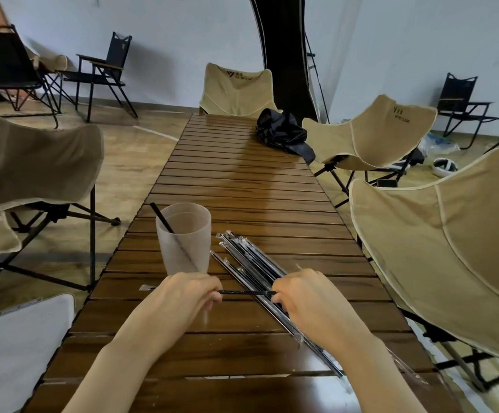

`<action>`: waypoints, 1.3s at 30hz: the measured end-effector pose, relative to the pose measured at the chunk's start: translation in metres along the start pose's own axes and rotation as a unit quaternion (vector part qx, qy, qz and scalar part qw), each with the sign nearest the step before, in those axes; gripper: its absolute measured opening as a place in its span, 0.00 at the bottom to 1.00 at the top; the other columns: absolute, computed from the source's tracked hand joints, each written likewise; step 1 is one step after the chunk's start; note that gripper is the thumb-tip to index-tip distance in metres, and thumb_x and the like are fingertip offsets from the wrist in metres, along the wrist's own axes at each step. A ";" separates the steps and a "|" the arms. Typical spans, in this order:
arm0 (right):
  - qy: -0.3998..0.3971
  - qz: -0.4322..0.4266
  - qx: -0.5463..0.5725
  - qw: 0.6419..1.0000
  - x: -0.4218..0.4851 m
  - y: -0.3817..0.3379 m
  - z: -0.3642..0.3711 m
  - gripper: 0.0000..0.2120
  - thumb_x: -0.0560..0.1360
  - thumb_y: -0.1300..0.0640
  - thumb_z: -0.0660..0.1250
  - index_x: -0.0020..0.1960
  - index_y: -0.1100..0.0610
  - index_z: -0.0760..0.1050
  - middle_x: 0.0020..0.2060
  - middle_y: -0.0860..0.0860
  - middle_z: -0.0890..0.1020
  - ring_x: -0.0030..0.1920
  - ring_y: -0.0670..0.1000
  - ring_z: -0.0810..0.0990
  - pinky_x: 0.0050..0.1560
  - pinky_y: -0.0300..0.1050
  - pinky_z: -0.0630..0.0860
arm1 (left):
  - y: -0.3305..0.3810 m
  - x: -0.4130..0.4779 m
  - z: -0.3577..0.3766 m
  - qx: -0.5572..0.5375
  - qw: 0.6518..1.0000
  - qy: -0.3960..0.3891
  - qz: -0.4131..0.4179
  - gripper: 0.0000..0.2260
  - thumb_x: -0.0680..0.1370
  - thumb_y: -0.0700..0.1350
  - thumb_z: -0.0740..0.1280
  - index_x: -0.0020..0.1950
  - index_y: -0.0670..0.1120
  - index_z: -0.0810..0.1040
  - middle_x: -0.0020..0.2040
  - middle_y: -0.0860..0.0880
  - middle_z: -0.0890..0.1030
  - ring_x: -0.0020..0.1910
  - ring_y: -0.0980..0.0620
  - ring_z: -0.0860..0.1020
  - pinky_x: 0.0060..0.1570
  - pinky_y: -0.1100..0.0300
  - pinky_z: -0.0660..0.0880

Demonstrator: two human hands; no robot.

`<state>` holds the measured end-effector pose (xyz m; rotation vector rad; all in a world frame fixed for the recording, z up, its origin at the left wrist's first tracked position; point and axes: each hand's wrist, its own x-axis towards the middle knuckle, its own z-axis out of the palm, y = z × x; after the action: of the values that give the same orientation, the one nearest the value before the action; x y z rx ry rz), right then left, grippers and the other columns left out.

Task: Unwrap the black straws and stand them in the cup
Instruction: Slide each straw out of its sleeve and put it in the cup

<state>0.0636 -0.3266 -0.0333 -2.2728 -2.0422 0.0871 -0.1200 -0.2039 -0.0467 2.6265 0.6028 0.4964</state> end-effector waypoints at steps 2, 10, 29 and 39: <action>0.009 -0.005 0.001 1.000 0.001 0.000 0.003 0.10 0.80 0.58 0.59 0.55 0.57 0.78 0.54 0.51 0.82 0.56 0.49 0.80 0.53 0.39 0.73 | -0.001 -0.003 0.002 -0.013 1.000 0.014 0.000 0.12 0.81 0.42 0.59 0.53 0.43 0.82 0.49 0.48 0.83 0.51 0.50 0.79 0.52 0.60 0.73; 0.050 0.007 0.089 0.995 0.001 0.001 0.008 0.11 0.80 0.55 0.61 0.58 0.53 0.78 0.52 0.47 0.81 0.54 0.46 0.79 0.45 0.26 0.63 | -0.002 0.011 -0.004 -0.028 0.997 -0.077 0.011 0.09 0.81 0.39 0.60 0.58 0.39 0.77 0.50 0.43 0.79 0.47 0.54 0.76 0.49 0.73 0.65; 0.014 0.000 0.063 0.998 -0.007 0.005 -0.001 0.12 0.80 0.58 0.59 0.52 0.59 0.81 0.46 0.51 0.83 0.49 0.48 0.80 0.40 0.29 0.60 | -0.012 0.007 -0.002 -0.013 0.997 -0.072 0.007 0.12 0.79 0.47 0.62 0.54 0.40 0.81 0.47 0.43 0.82 0.47 0.51 0.79 0.52 0.64 0.72; 0.039 -0.011 0.051 0.998 -0.004 0.000 0.006 0.10 0.80 0.57 0.61 0.49 0.60 0.81 0.46 0.53 0.84 0.48 0.52 0.81 0.43 0.36 0.68 | -0.003 0.000 0.006 -0.020 1.000 -0.005 -0.014 0.11 0.79 0.43 0.60 0.49 0.43 0.82 0.44 0.47 0.84 0.46 0.48 0.80 0.49 0.55 0.75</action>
<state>0.0623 -0.3301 -0.0392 -2.1584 -1.9765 0.0970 -0.1185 -0.2035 -0.0534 2.5769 0.6202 0.4824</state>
